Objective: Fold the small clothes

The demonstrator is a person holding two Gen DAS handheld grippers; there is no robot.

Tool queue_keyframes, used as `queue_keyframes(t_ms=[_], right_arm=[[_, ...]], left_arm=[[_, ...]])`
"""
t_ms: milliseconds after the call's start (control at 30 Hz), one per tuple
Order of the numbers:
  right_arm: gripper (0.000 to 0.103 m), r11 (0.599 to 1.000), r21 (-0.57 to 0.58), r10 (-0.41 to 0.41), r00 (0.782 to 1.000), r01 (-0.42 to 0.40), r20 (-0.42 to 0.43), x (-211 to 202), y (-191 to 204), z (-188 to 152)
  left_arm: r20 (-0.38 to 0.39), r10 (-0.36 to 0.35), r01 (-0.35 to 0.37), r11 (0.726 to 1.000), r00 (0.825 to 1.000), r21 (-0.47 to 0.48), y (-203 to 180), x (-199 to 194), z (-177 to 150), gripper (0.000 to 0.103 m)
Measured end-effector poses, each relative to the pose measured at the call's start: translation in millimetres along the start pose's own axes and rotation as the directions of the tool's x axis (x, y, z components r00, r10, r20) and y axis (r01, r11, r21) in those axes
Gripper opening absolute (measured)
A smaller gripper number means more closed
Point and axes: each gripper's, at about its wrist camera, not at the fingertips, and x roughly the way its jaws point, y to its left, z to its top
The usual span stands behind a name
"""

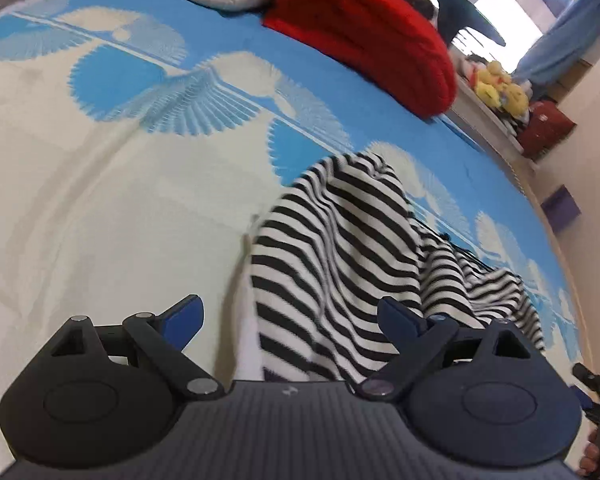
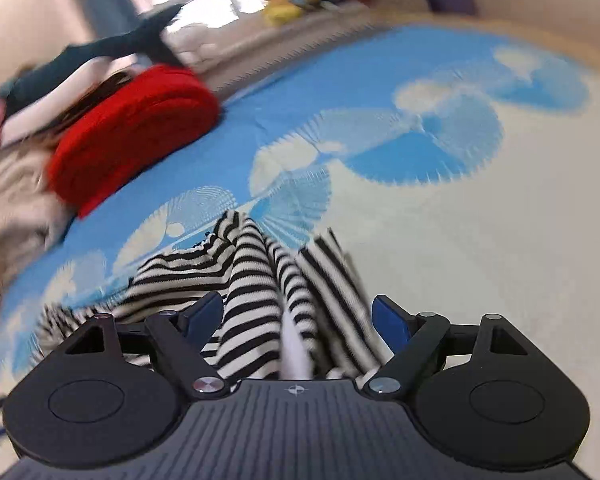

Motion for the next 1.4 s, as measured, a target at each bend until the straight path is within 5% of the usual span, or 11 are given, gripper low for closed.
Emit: queue_keyframes(t_ms=[267, 400, 500, 600, 767, 867, 933, 1133, 1200, 1233, 1400], right_arm=[[0.075, 0.985, -0.169, 0.014, 0.992, -0.036, -0.127, 21, 15, -21], [0.006, 0.976, -0.215, 0.024, 0.995, -0.045, -0.100, 10, 23, -32], [0.003, 0.978, -0.210, 0.008, 1.000, -0.008, -0.002, -11, 32, -32], [0.003, 0.996, -0.094, 0.008, 0.992, 0.003, 0.124, -51, 6, -14], [0.003, 0.983, 0.026, -0.180, 0.976, 0.184, -0.127, 11, -56, -24], [0.003, 0.981, -0.011, -0.191, 0.977, 0.191, -0.098, 16, -47, -28], [0.003, 0.982, -0.026, -0.188, 0.979, 0.187, -0.074, 13, -42, -29], [0.005, 0.987, 0.012, -0.160, 0.983, 0.162, -0.092, 13, -54, -31], [0.006, 0.986, 0.011, -0.162, 0.982, 0.163, -0.094, 15, -53, -30], [0.009, 0.986, 0.007, -0.166, 0.982, 0.167, -0.092, 16, -51, -30], [0.003, 0.979, 0.054, -0.195, 0.981, 0.195, -0.004, -4, -52, -20]], left_arm=[[-0.107, 0.013, -0.002, 0.995, 0.994, 0.100, -2, 10, -9, 0.096], [-0.141, 0.009, 0.022, 0.975, 0.990, 0.221, -11, 10, -25, 0.096], [-0.139, 0.029, 0.010, 0.961, 0.990, 0.277, -13, 14, -34, 0.054], [-0.102, 0.007, 0.016, 0.975, 0.995, 0.220, -1, 8, -32, 0.038], [-0.121, -0.034, 0.057, 0.980, 0.992, 0.188, 10, 9, -25, 0.033], [-0.103, -0.038, 0.062, 0.970, 0.994, 0.234, 1, 0, -30, 0.041], [-0.118, -0.071, 0.097, 0.968, 0.990, 0.231, 0, -8, -33, 0.093], [-0.153, -0.105, 0.150, 0.934, 0.983, 0.323, -10, -19, -58, 0.096], [-0.152, -0.077, 0.130, 0.920, 0.985, 0.370, -18, -11, -66, 0.070], [-0.159, -0.075, 0.133, 0.908, 0.984, 0.397, -22, -7, -69, 0.023], [-0.070, -0.114, 0.133, 0.891, 0.991, 0.434, -16, -40, -55, 0.010]])
